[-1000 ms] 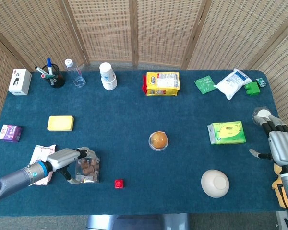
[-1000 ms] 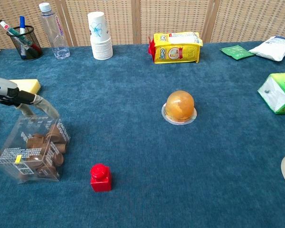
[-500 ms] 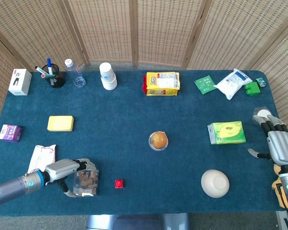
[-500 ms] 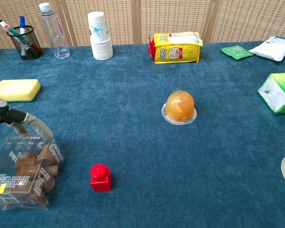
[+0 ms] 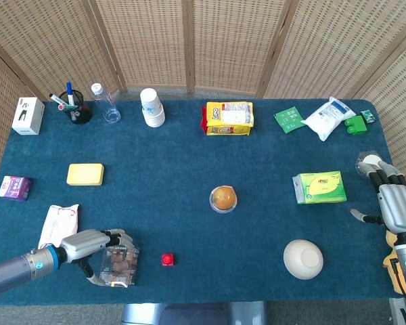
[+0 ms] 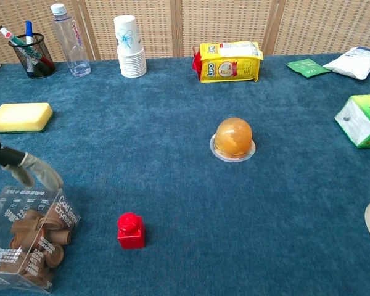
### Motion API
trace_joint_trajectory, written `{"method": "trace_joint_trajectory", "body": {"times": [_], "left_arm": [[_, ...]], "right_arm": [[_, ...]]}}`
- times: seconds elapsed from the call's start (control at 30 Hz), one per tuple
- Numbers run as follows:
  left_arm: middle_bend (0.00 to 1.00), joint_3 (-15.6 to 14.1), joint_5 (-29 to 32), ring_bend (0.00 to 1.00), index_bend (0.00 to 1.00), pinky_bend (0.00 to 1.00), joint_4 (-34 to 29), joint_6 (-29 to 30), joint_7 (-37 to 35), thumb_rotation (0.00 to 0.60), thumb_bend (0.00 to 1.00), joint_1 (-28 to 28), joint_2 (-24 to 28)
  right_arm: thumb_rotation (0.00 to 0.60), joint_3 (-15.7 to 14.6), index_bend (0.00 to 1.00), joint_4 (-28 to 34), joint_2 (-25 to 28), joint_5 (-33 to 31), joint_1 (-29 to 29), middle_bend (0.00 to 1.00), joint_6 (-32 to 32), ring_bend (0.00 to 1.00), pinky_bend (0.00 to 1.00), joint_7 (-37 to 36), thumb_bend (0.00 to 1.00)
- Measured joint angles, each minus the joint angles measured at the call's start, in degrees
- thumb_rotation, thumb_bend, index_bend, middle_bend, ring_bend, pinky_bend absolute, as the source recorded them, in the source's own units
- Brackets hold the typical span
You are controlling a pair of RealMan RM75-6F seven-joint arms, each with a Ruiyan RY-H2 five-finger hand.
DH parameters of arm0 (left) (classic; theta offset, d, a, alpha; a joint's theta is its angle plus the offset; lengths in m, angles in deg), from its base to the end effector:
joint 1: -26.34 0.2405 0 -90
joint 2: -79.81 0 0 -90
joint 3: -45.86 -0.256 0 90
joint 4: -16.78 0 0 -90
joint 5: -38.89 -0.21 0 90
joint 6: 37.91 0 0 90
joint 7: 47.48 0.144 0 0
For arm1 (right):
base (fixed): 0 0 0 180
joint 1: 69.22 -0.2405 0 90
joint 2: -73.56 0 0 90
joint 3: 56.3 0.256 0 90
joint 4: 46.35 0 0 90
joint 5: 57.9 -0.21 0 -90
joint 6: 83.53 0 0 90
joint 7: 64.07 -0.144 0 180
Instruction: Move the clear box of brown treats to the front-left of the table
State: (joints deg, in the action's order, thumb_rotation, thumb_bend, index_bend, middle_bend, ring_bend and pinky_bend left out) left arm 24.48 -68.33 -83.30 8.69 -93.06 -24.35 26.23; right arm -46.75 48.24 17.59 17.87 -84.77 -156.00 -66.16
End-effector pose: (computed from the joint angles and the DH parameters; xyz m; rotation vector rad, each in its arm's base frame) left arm -0.2180 0.2412 0.0891 -2.3207 -1.5648 -0.5803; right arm -0.2923 -0.2615 0.2009 1.3966 -0.8985 0.8899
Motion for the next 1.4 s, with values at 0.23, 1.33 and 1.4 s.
{"method": "trace_joint_trajectory", "body": {"times": [0.23,1.33,1.4], "left_arm": [[0.11,3.34,5.73,0.0,0.17,0.1,1.17,4.32,9.13,0.558,0.16,3.91,0.59],[0.09,11.59,22.51,0.0,0.18,0.06,-4.29,46.61,49.42,0.577,0.16,43.3,-1.44],[0.09,12.06,22.42,0.0,0.18,0.06,-4.4,46.11,49.57,0.581,0.16,43.55,-1.35]], "right_arm": [[0.6,0.2,0.13,-0.97,-0.33,-0.31,-0.23,0.2,0.31,0.07,0.15,-0.39,0.01],[0.6,-2.28,0.13,0.39,-2.83,-2.41,3.21,0.18,-3.2,0.04,0.11,8.0,0.01],[0.6,-2.31,0.13,0.37,-2.8,-2.42,3.27,0.18,-2.92,0.04,0.11,7.7,0.01]]}}
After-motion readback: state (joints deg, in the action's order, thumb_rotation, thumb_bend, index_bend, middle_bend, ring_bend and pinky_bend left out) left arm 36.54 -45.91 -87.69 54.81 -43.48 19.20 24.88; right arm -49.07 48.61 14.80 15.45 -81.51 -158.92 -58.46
